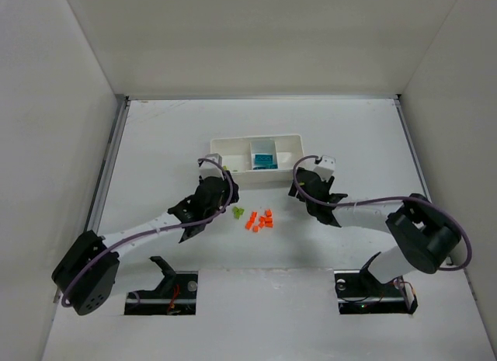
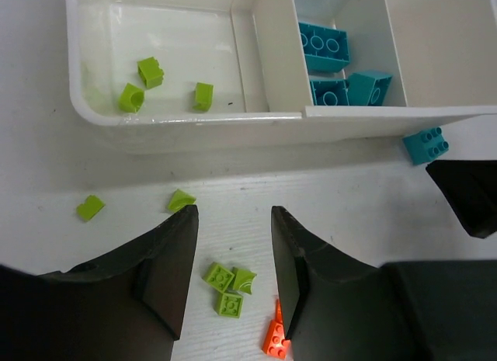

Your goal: Sort the legos into containers by color

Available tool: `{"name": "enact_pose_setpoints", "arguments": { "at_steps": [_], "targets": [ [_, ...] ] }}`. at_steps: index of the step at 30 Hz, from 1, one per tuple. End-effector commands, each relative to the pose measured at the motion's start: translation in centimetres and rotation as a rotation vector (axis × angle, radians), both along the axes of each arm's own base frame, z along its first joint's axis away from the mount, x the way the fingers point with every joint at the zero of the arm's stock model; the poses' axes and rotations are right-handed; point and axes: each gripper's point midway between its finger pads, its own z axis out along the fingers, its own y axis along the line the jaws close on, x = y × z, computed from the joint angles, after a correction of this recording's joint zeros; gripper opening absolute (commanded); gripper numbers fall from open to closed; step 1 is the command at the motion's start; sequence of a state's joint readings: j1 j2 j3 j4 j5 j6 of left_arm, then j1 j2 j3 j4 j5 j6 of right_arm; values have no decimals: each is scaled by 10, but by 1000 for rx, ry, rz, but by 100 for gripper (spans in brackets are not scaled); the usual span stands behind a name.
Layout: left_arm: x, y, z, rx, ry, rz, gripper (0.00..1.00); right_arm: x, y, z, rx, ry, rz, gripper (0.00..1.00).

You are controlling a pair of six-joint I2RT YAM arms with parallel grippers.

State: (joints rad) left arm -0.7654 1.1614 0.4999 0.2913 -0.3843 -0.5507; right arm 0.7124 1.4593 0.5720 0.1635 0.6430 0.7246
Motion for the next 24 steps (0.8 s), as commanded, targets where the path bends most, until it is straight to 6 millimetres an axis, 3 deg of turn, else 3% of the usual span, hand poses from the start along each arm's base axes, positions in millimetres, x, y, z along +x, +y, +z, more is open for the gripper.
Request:
{"name": "enact_pose_setpoints", "arguments": {
  "at_steps": [1, 17, 24],
  "targets": [
    [-3, 0, 7, -58, -16, -9, 40, 19, 13, 13, -11, -25, 19, 75],
    [-23, 22, -1, -63, 3, 1, 41, 44, 4, 3, -132, -36, -117, 74],
    [-26, 19, 4, -64, 3, -5, 41, 51, 7, -1, -145, -54, -153, 69]
  ]
}}
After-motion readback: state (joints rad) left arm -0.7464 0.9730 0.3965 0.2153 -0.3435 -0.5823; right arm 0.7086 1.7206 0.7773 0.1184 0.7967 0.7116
